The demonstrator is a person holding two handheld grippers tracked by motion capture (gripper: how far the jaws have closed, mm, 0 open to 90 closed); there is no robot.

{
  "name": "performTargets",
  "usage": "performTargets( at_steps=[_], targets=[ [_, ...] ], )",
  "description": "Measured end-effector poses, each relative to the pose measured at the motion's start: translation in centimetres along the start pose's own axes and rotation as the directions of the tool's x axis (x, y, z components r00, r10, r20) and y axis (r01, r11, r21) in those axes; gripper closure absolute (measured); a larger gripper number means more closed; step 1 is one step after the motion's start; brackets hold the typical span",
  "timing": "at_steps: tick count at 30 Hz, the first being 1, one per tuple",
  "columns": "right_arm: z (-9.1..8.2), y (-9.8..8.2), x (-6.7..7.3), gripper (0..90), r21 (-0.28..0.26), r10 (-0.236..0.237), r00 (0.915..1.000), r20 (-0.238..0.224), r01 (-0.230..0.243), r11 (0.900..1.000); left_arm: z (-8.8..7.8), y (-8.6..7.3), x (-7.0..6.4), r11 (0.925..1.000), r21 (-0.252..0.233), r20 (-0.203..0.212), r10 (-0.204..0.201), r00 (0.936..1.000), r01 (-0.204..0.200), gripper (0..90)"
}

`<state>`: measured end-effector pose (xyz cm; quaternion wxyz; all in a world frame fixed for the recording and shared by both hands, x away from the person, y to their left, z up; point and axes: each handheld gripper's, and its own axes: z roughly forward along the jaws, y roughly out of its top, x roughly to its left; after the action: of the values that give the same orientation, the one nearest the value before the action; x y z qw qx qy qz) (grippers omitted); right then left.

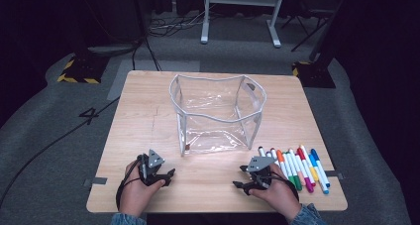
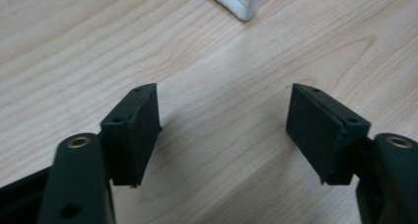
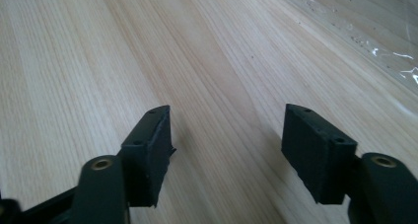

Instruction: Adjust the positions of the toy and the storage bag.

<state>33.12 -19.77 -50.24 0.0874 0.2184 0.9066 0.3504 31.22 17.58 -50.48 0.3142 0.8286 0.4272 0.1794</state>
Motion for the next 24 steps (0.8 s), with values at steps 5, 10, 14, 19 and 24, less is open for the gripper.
performTargets(
  at_steps=[5, 10, 14, 19, 24],
  targets=[
    [-1.5, -0.3, -0.9, 47.9, -0.024, 0.045, 0.9990, 0.005, -0.045, 0.999, -1.5, 1.1, 0.1, 0.9979, -0.034, 0.050, -0.053, 0.9974, 0.055, 37.4],
    [-3.4, 0.0, -1.4, 49.2, -0.010, 0.098, 0.9952, 0.000, -0.098, 0.995, -2.3, 2.0, 0.0, 0.9987, -0.042, 0.032, -0.026, 0.9991, 0.027, 37.3],
    [-5.2, 1.0, -2.4, 50.2, -0.035, 0.118, 0.9929, 0.015, -0.117, 0.992, -3.0, 2.9, 0.0, 0.9973, -0.060, 0.066, -0.038, 0.9971, 0.042, 38.1],
    [-7.1, 2.5, -3.8, 56.7, -0.016, 0.104, 0.9935, 0.045, -0.104, 0.994, -3.9, 4.5, 0.0, 0.9959, -0.089, 0.071, -0.008, 0.9975, 0.015, 36.5],
    [-8.6, 3.9, -6.3, 60.2, -0.032, 0.134, 0.9858, 0.102, -0.131, 0.991, -4.3, 6.4, 0.1, 0.9902, -0.140, 0.089, 0.007, 0.9960, 0.005, 37.9]
  ],
)
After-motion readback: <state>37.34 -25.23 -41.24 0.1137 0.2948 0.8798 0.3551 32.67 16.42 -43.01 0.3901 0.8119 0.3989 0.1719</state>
